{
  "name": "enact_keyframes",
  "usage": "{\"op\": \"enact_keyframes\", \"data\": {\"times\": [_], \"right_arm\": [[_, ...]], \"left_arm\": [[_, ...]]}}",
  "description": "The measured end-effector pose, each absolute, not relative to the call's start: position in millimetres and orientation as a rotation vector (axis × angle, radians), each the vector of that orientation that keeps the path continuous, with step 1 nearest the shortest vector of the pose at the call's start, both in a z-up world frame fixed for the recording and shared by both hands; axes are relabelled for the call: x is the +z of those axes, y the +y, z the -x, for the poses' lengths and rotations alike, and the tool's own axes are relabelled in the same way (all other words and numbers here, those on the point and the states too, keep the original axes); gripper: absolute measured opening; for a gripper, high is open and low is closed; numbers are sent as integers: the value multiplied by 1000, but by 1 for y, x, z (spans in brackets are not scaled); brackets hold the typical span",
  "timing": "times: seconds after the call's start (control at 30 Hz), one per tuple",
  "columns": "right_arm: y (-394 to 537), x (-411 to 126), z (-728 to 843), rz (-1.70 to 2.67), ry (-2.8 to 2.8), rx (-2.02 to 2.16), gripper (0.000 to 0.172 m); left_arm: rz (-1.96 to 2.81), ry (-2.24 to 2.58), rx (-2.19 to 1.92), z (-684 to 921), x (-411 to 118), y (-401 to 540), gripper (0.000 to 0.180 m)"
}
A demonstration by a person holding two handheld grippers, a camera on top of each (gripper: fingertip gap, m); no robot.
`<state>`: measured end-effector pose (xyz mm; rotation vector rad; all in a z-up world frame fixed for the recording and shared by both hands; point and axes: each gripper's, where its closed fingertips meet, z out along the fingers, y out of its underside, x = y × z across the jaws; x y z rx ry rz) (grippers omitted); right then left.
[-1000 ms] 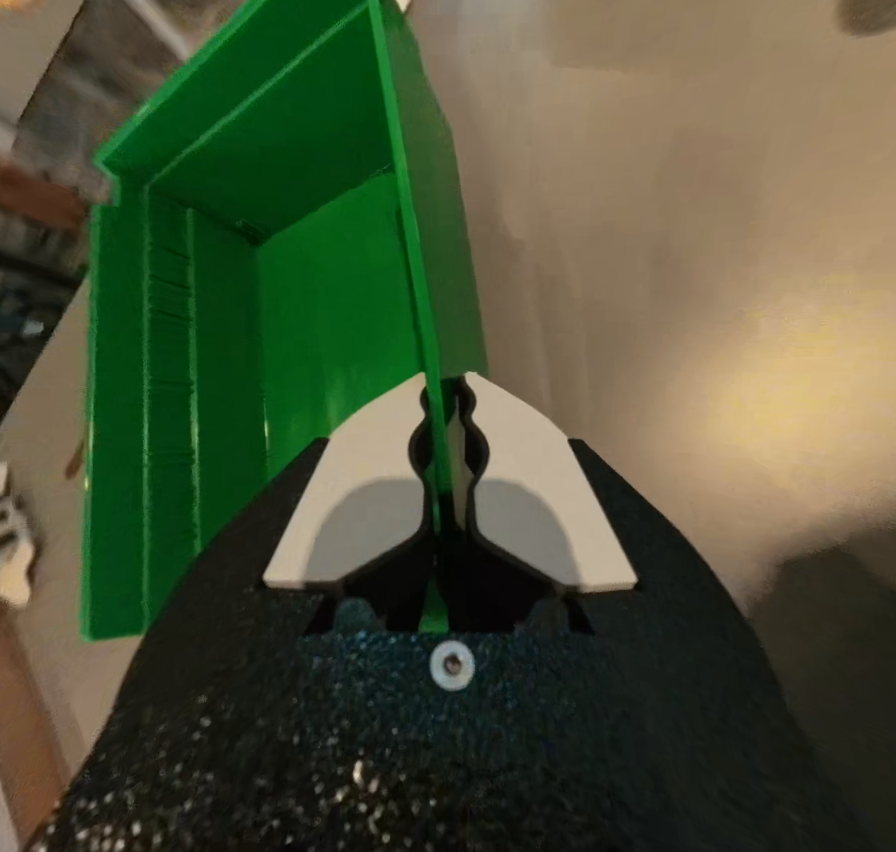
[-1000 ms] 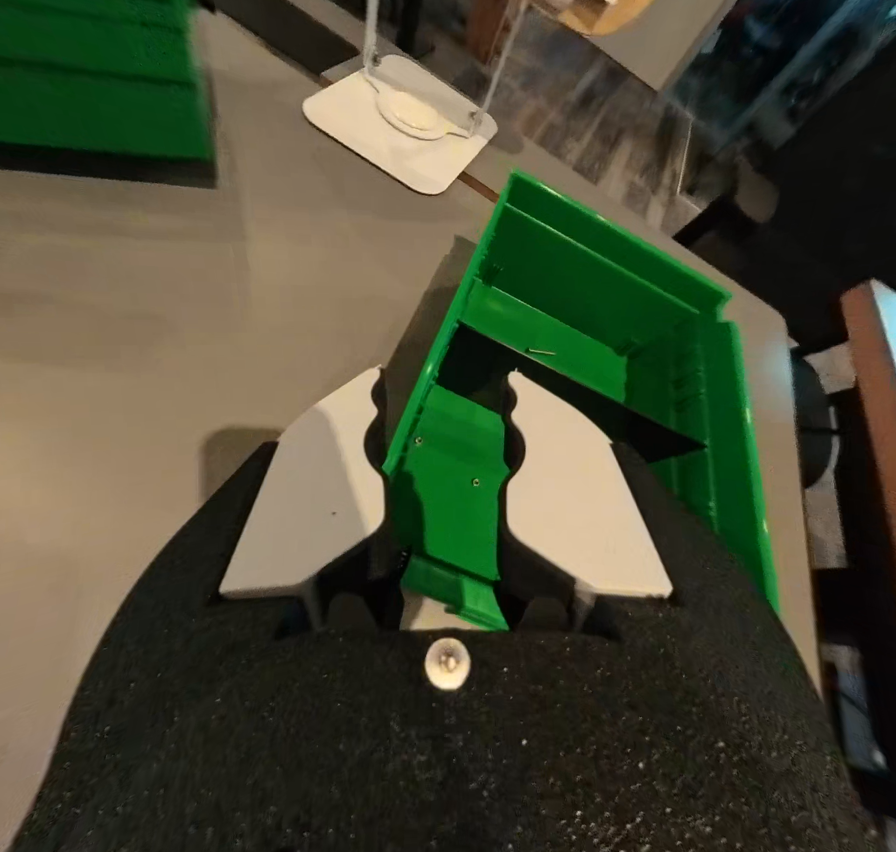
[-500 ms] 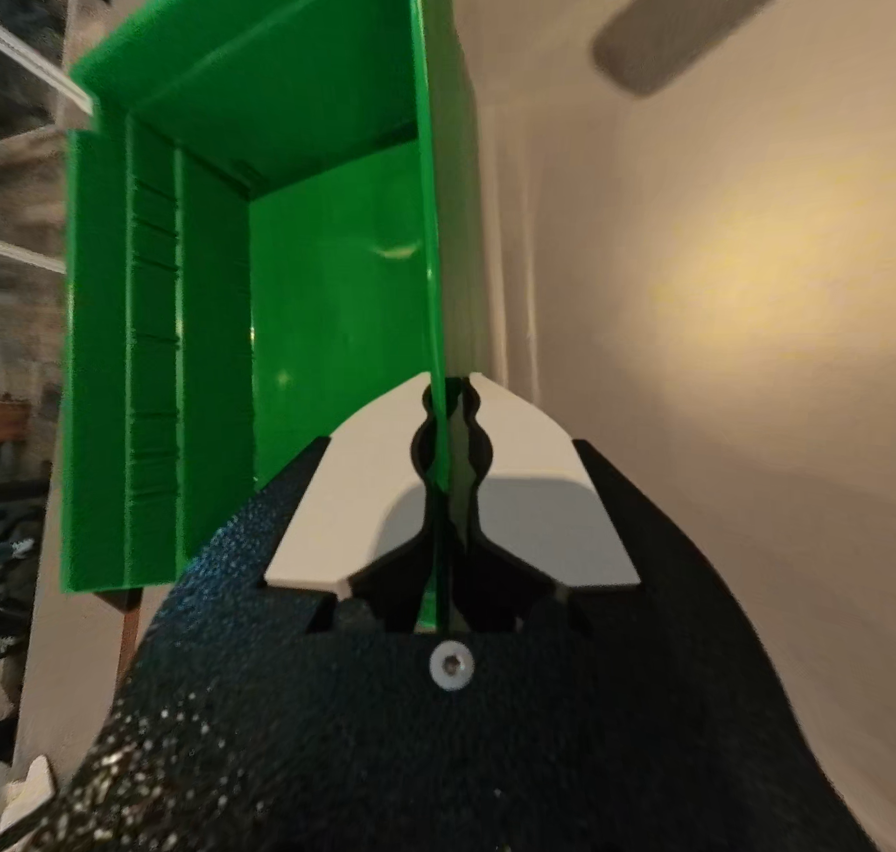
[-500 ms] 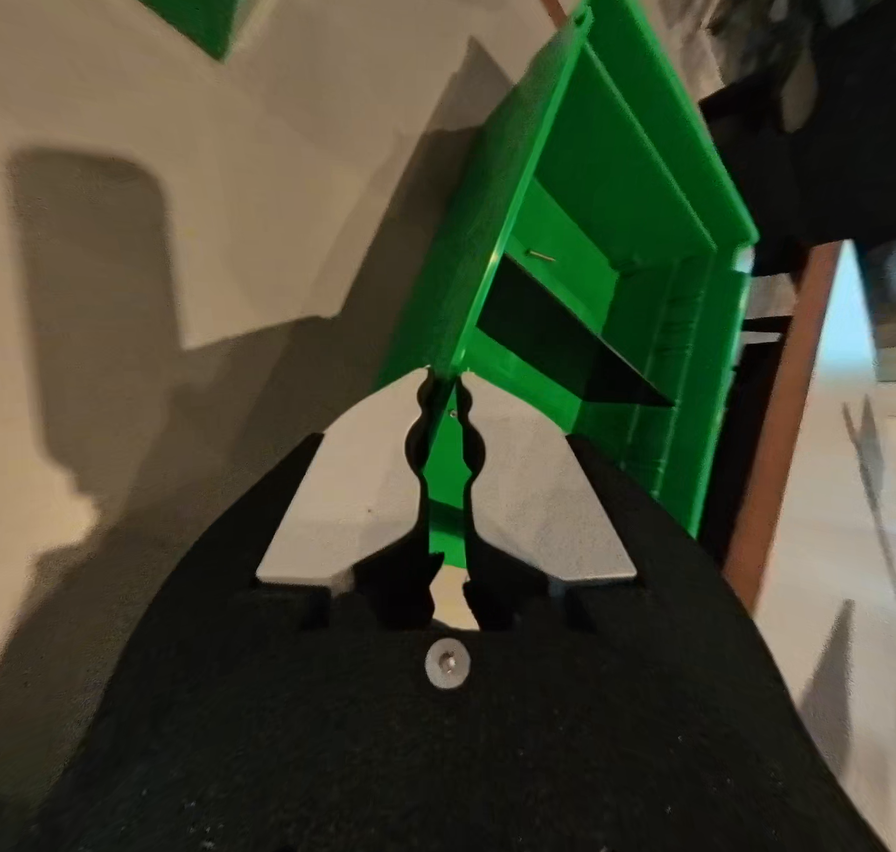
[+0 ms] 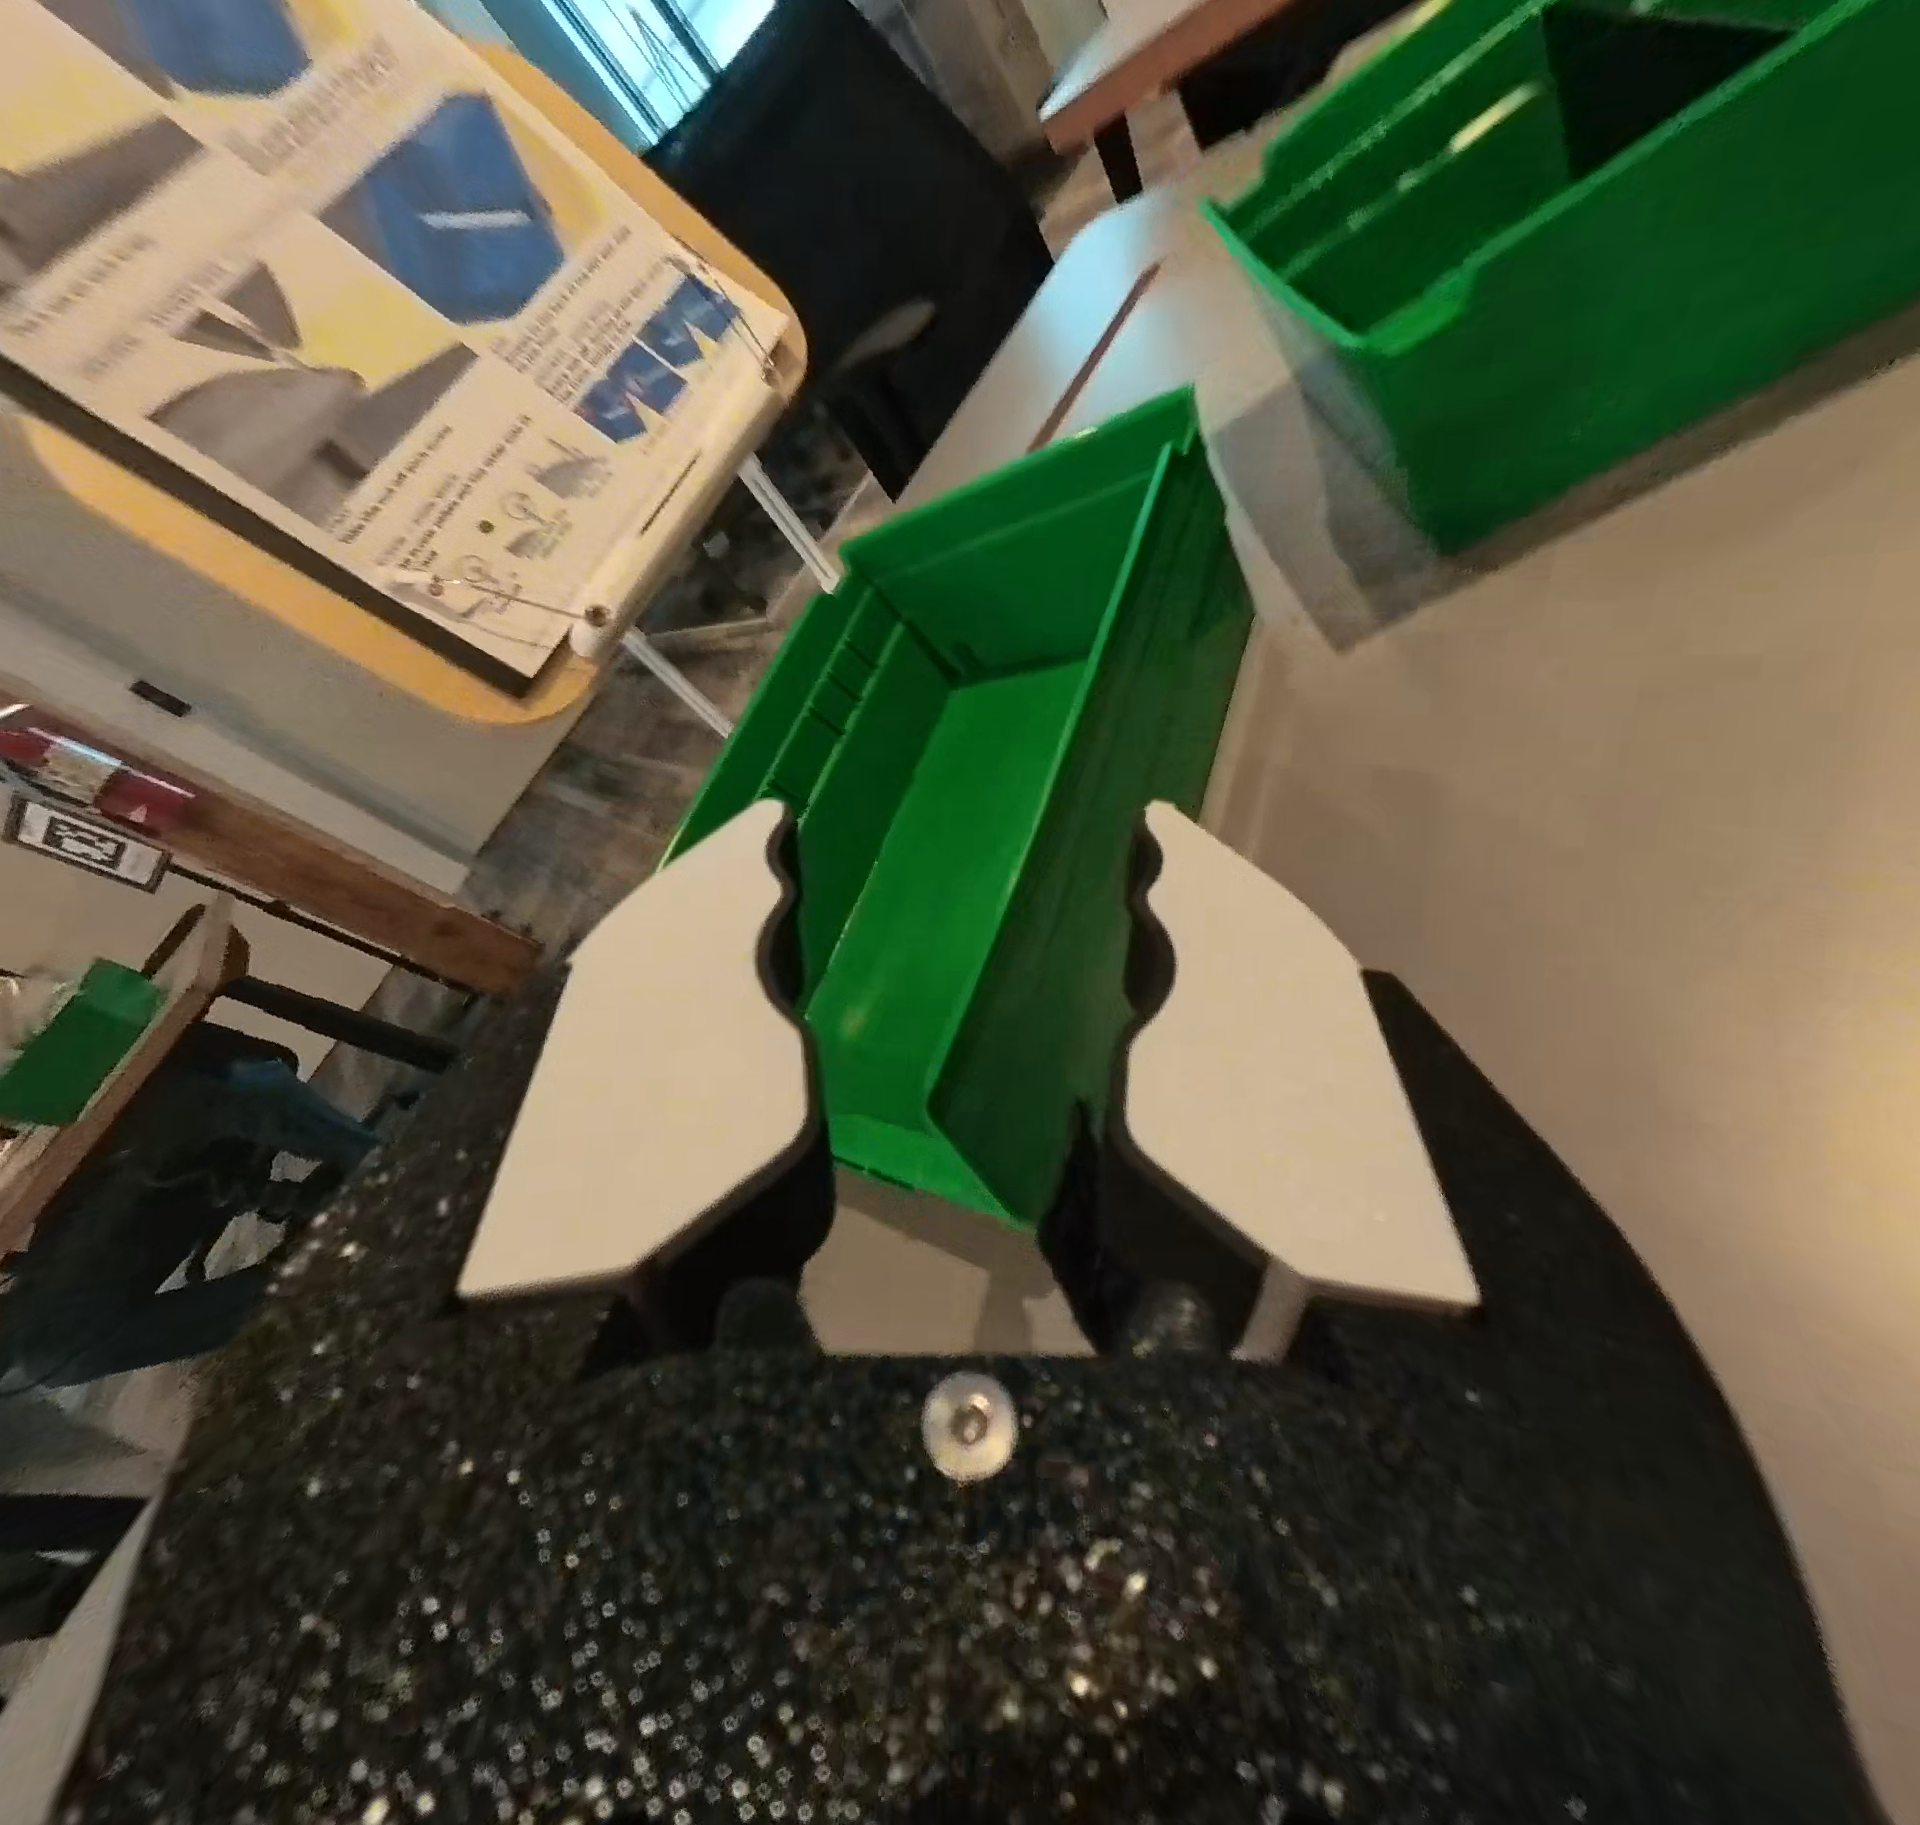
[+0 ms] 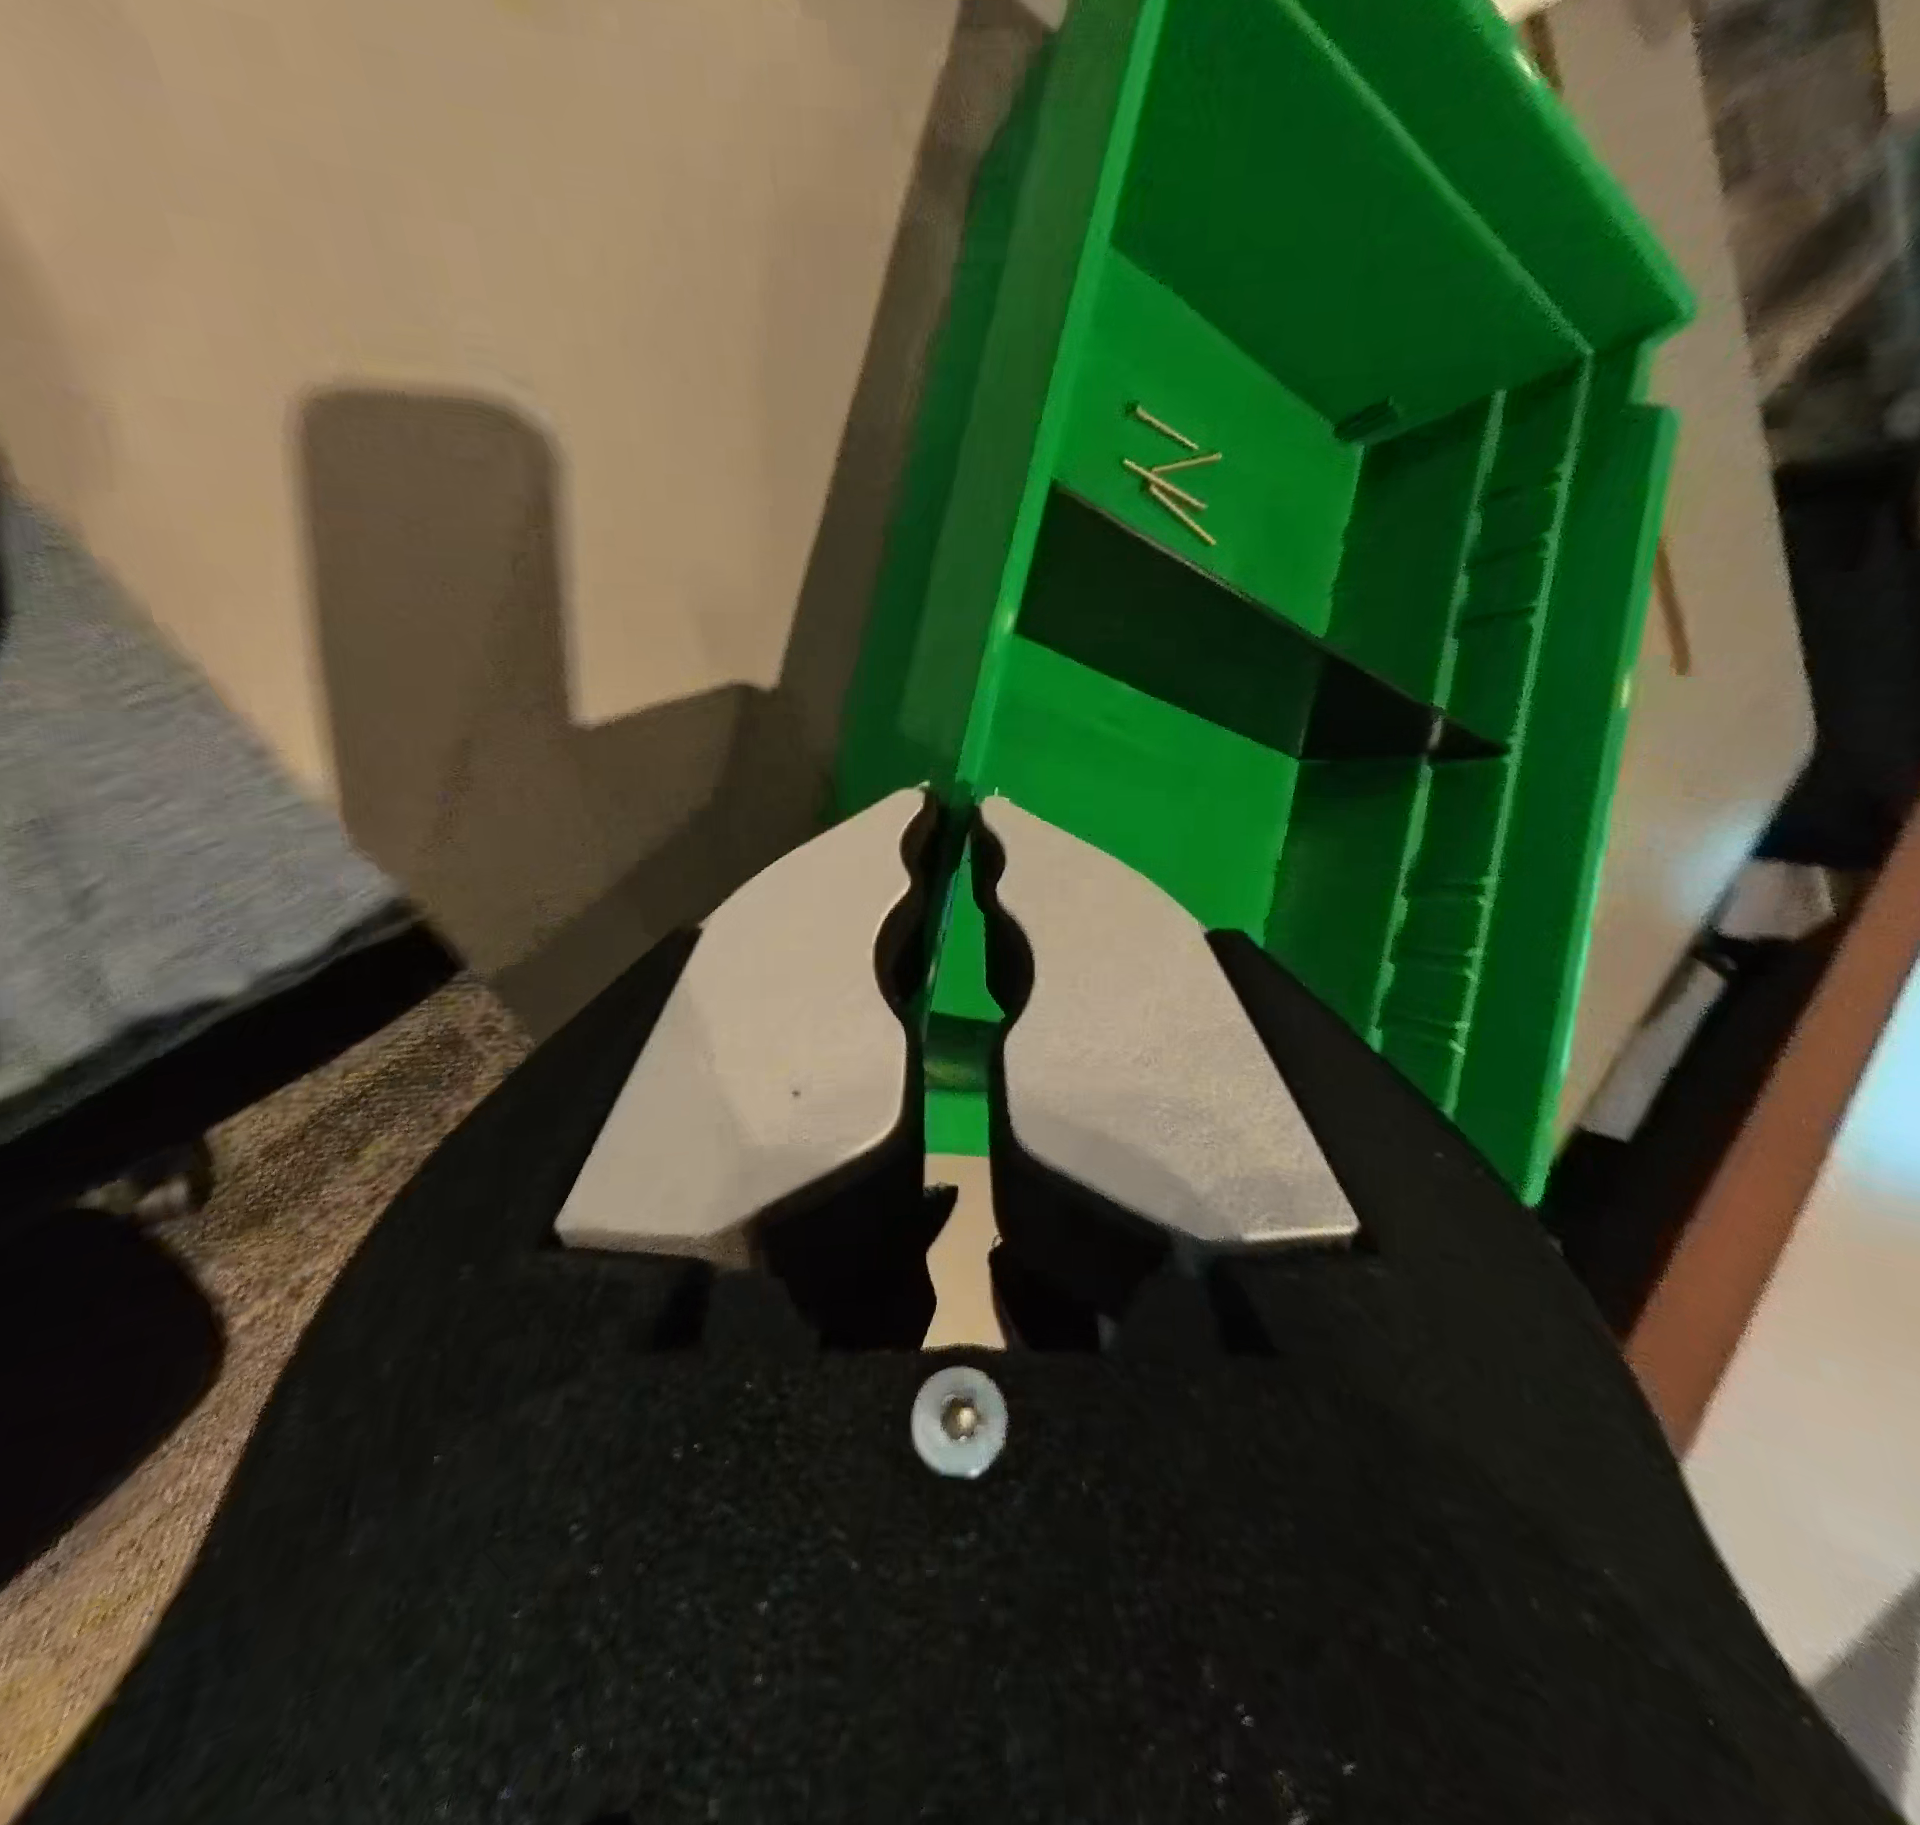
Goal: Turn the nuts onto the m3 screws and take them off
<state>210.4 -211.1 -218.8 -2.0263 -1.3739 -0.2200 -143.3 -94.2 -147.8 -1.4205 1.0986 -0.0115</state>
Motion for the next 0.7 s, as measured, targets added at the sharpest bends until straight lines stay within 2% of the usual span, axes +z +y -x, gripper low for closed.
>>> {"op": "enact_keyframes", "data": {"times": [0.27,0.47,0.7], "right_arm": [[-292,-216,-149,1668,-1684,32,7],[-294,-216,-66,1503,-1817,183,9],[-303,-214,28,1324,-1952,292,13]], "left_arm": [[1471,872,-7,187,-143,-141,53],[1593,707,95,257,-149,-172,49],[1681,497,31,319,-150,-213,49]]}}
